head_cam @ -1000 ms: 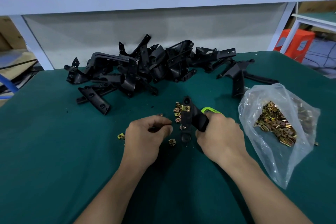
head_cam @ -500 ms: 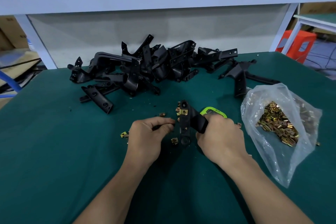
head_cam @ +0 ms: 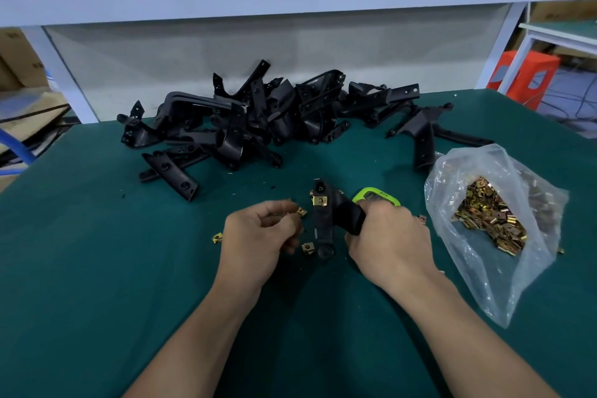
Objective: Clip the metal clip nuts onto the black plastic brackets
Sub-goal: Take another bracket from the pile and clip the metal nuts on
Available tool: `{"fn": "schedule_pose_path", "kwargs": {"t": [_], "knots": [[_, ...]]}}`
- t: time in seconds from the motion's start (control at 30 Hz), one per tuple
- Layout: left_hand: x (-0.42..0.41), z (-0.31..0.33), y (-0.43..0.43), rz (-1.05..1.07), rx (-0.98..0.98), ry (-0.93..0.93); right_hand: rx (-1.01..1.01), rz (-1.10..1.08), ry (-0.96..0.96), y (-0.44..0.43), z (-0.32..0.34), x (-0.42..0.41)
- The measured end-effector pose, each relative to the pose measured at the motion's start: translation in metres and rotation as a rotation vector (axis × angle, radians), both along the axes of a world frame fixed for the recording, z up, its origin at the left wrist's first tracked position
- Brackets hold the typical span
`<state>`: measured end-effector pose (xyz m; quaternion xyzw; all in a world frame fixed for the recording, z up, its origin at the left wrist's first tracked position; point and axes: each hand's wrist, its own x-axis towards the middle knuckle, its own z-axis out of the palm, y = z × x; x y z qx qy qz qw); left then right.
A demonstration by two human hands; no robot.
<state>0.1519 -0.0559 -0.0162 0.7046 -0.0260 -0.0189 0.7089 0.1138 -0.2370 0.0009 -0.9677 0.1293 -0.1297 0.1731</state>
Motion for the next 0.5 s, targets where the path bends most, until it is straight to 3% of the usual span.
{"fn": "schedule_pose_path", "kwargs": {"t": [0.23, 0.5], "knots": [[-0.0026, 0.0017, -0.002, -0.05, -0.014, -0.015, 0.017, -0.003, 0.011, -0.0023, 0.0, 0.0007], [-0.0011, 0.0026, -0.0007, 0.168, 0.027, -0.036, -0.017, 0.004, 0.026, -0.0022, 0.0012, 0.0]]}}
